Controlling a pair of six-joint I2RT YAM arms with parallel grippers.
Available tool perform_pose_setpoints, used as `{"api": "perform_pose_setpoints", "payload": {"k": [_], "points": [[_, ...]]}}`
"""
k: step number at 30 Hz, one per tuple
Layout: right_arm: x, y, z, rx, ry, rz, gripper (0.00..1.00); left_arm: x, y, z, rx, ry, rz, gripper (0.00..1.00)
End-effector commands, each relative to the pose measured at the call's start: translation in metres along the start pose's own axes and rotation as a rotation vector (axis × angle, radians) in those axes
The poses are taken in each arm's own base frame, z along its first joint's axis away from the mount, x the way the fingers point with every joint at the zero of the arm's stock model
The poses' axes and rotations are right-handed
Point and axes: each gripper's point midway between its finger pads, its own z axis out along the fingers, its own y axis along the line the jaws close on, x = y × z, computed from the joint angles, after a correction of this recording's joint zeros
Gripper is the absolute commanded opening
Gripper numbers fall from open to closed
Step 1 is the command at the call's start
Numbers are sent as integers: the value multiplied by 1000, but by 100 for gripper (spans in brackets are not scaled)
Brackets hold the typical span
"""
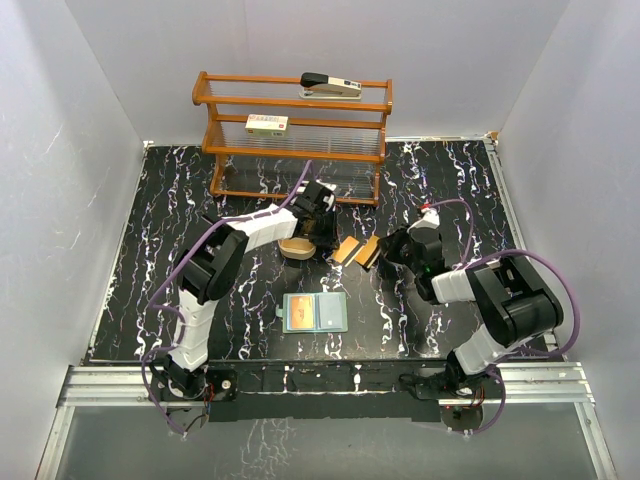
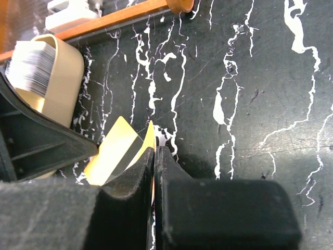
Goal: Put the credit cards into the card holder
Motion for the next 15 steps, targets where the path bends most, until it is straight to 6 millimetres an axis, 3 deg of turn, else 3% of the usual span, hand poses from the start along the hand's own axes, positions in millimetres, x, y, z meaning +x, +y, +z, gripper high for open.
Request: {"api": "perform_pose_setpoints", "payload": {"k": [1,7,9,11,15], "points": [[-20,11,0,-21,-107,118,0,57,18,9,-49,157,-35,0],[-55,-6,-20,106,-293,185,0,62,14,3,-43,156,-77,0],[-53,-15,-28,143,-309,154,0,62,14,3,-42,157,-83,0],[-54,-12,-27,123,-302,88,0,63,13,4,-41,160,-84,0],[-36,-4,-22,50,-232,25,0,62,14,6,-44,160,-82,0]]}}
